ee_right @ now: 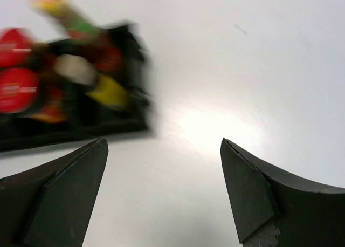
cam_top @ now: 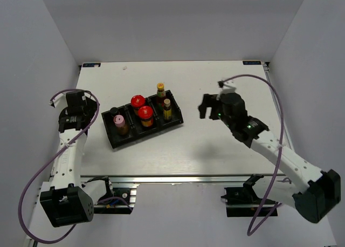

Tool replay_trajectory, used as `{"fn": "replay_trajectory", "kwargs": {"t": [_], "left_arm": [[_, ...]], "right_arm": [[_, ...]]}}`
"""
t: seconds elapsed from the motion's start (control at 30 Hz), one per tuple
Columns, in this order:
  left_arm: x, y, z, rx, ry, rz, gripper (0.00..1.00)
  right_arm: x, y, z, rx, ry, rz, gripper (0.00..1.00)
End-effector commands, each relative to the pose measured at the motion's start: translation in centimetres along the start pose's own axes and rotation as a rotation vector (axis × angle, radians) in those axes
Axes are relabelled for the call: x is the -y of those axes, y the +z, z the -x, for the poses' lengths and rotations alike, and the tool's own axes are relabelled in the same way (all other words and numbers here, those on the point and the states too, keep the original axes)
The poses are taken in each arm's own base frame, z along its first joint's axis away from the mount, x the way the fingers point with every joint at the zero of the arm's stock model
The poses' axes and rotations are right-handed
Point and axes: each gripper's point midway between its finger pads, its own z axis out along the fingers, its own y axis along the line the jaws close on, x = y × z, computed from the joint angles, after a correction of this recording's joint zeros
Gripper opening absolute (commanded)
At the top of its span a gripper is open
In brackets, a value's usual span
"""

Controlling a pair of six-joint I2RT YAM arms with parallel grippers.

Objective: Organize the condiment bottles

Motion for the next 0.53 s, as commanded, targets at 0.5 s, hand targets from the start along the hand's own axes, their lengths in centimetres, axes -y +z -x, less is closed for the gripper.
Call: {"fn": "replay_trajectory", "kwargs": {"t": [0.5], "left_arm": [[0.4, -0.6, 1.0, 0.032, -0.007, -0.026, 0.98]], "right_arm": [[17.3, -12.3, -4.8, 0.106, 0.257, -0.866, 0.89]]}}
